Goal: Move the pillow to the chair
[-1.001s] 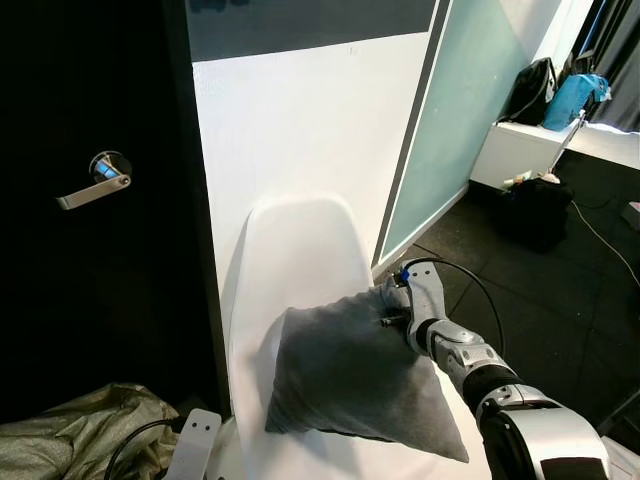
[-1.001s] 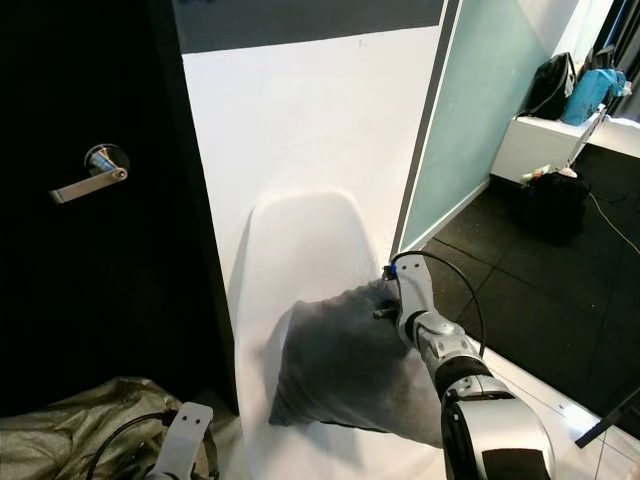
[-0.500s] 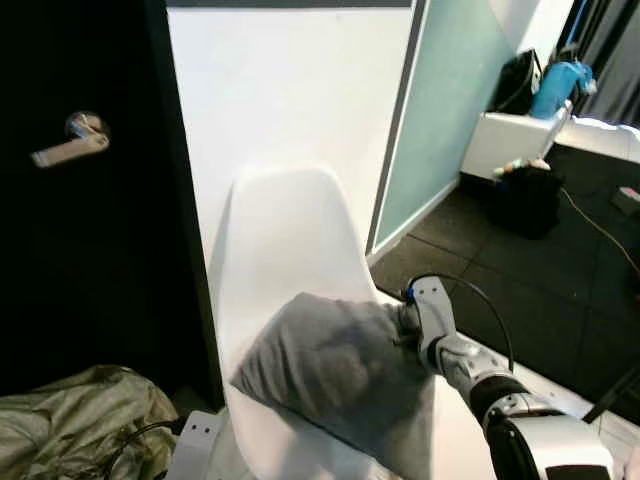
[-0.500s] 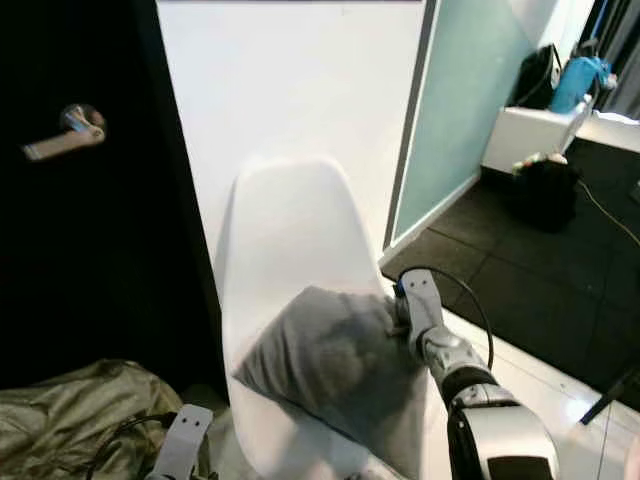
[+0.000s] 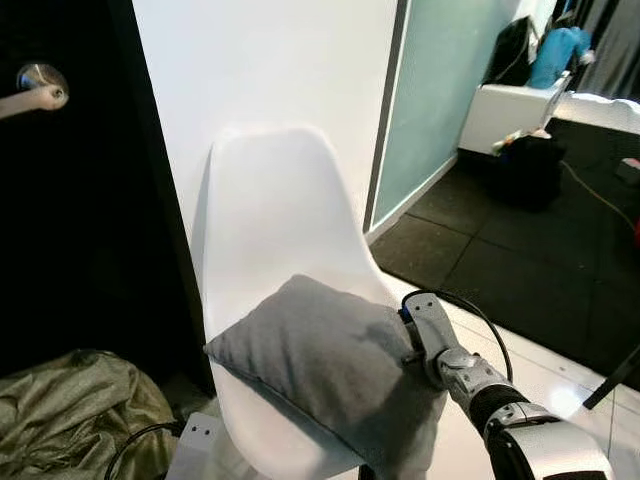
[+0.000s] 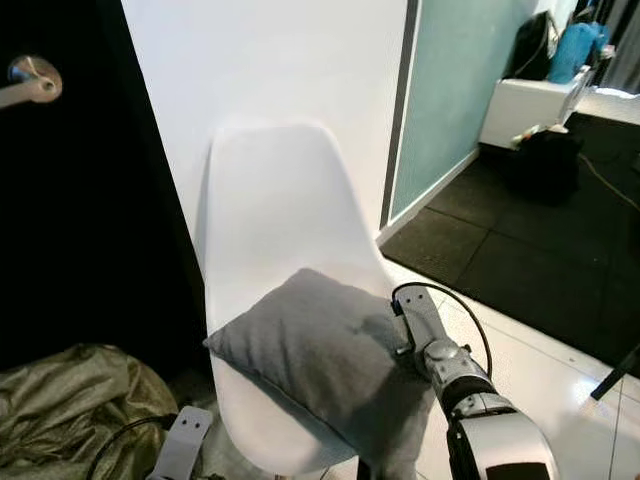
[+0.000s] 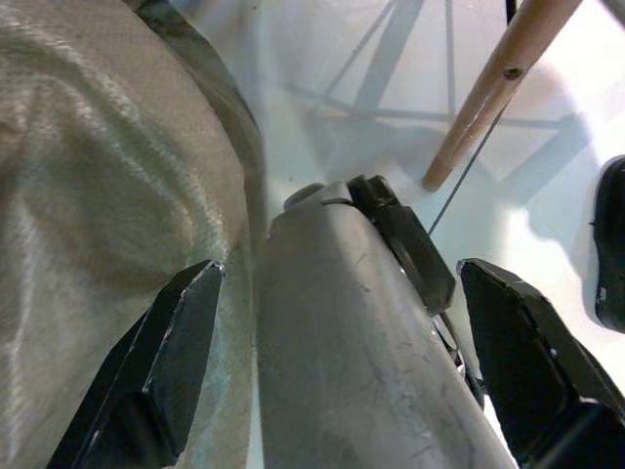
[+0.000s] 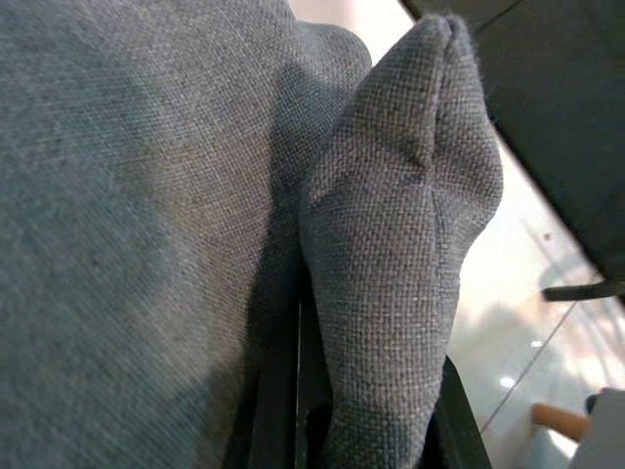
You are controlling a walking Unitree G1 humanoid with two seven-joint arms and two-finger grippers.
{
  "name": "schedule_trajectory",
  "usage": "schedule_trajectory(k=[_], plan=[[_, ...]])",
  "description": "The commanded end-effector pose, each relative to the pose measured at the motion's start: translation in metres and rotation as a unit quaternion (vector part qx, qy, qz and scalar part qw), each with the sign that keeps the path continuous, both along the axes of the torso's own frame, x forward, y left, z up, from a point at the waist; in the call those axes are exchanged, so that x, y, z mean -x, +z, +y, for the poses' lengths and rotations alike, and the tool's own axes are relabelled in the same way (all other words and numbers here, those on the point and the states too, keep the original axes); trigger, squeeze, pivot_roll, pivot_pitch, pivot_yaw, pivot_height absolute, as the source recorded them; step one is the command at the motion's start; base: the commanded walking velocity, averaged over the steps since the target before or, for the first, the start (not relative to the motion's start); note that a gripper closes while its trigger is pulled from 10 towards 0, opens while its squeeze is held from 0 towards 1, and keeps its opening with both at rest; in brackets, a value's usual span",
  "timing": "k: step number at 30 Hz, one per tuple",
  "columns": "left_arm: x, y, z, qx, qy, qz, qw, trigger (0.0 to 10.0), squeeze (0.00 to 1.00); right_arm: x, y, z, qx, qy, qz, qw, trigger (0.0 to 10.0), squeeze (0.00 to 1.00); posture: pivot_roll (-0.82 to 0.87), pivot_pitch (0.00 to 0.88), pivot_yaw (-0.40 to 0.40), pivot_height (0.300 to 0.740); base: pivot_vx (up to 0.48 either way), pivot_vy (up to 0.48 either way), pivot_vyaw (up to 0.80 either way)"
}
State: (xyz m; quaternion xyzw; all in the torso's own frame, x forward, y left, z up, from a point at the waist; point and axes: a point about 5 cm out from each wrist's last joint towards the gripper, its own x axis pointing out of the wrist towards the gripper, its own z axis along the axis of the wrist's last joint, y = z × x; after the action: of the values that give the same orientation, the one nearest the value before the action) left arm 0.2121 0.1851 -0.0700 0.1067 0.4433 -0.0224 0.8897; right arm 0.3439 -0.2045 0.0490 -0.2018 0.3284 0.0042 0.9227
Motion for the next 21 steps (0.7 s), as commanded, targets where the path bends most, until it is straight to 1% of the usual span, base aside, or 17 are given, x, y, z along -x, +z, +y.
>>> schedule_trajectory(k=[1,2,3,4,8,9,10,11,12,13,15,16,17,18,19,20,21], plan=[[0.001,-0.001,0.0,-0.001,-0.006,0.003,1.0,10.0,0.0,-0.007,0.011,-0.002,0.021,0.005,-0.026,0.999,10.0,0.0,-0.09,0.019,-0.052,0.563,0.0,0.0,0.0],[0.001,-0.001,0.0,-0.001,-0.007,0.003,1.0,10.0,0.0,-0.011,0.016,-0.001,0.013,0.0,-0.045,0.999,10.0,0.0,-0.09,0.019,-0.053,0.563,0.0,0.0,0.0],[0.001,-0.001,0.0,-0.001,-0.007,0.003,1.0,10.0,0.0,-0.011,0.016,-0.001,0.013,0.0,-0.045,0.999,10.0,0.0,-0.09,0.019,-0.053,0.563,0.0,0.0,0.0],[0.001,0.0,0.0,-0.001,-0.007,0.003,1.0,10.0,0.0,-0.015,0.021,0.0,0.0,-0.01,-0.066,0.998,10.0,0.7,-0.09,0.026,-0.053,0.563,0.0,0.0,0.0],[0.001,0.0,0.0,-0.001,-0.007,0.003,1.0,10.0,0.0,-0.015,0.021,0.0,0.0,-0.01,-0.066,0.998,10.0,0.7,-0.09,0.026,-0.053,0.563,0.0,0.0,0.0],[0.0,0.0,0.0,0.0,-0.007,0.002,1.0,10.0,0.0,-0.019,0.028,0.0,-0.016,-0.023,-0.088,0.996,10.0,1.0,-0.1,0.028,-0.052,0.563,0.0,0.0,0.0],[0.0,0.0,-0.001,0.0,-0.008,0.002,1.0,10.0,0.0,-0.022,0.035,-0.002,-0.029,-0.04,-0.108,0.993,10.0,1.0,-0.1,0.026,-0.051,0.563,0.0,0.0,0.0],[0.0,0.0,-0.001,0.0,-0.008,0.002,1.0,10.0,0.0,-0.022,0.035,-0.002,-0.029,-0.04,-0.108,0.993,10.0,1.0,-0.1,0.026,-0.051,0.563,0.0,0.0,0.0],[0.0,0.0,-0.001,0.001,-0.008,0.002,1.0,10.0,0.0,-0.024,0.04,-0.006,-0.045,-0.06,-0.125,0.989,10.0,1.0,-0.1,0.023,-0.054,0.563,0.0,0.0,0.0],[0.0,0.0,-0.001,0.001,-0.008,0.002,1.0,10.0,0.0,-0.024,0.04,-0.006,-0.045,-0.06,-0.125,0.989,10.0,1.0,-0.1,0.023,-0.054,0.563,0.0,0.0,0.0],[0.0,0.0,-0.002,0.002,-0.009,0.002,1.0,10.0,0.0,-0.026,0.046,-0.014,-0.081,-0.081,-0.144,0.983,10.0,1.0,-0.1,0.013,-0.058,0.563,0.0,0.0,0.0],[0.0,0.0,-0.002,0.002,-0.009,0.002,1.0,10.0,0.0,-0.026,0.046,-0.014,-0.081,-0.081,-0.144,0.983,10.0,1.0,-0.1,0.013,-0.058,0.563,0.0,0.0,0.0],[-0.001,0.0,-0.002,0.003,-0.009,0.002,1.0,10.0,0.0,-0.026,0.048,-0.017,-0.105,-0.082,-0.148,0.98,10.0,1.0,-0.11,0.012,-0.062,0.563,0.0,0.0,0.0],[-0.001,0.0,-0.002,0.003,-0.008,0.002,1.0,10.0,0.0,-0.027,0.049,-0.018,-0.141,-0.083,-0.153,0.975,10.0,1.0,-0.11,0.012,-0.062,0.563,0.0,0.0,0.0],[-0.001,0.0,-0.002,0.003,-0.008,0.002,1.0,10.0,0.0,-0.027,0.049,-0.018,-0.141,-0.083,-0.153,0.975,10.0,1.0,-0.11,0.012,-0.062,0.563,0.0,0.0,0.0],[-0.001,0.0,-0.003,0.004,-0.007,0.002,1.0,10.0,0.0,-0.027,0.051,-0.017,-0.199,-0.077,-0.16,0.964,10.0,1.0,-0.11,0.0,-0.063,0.563,0.0,0.0,0.0],[-0.001,0.0,-0.003,0.005,-0.007,0.002,1.0,10.0,0.0,-0.028,0.053,-0.016,-0.237,-0.073,-0.167,0.954,10.0,1.0,-0.11,0.0,-0.065,0.563,0.0,0.0,0.0]])
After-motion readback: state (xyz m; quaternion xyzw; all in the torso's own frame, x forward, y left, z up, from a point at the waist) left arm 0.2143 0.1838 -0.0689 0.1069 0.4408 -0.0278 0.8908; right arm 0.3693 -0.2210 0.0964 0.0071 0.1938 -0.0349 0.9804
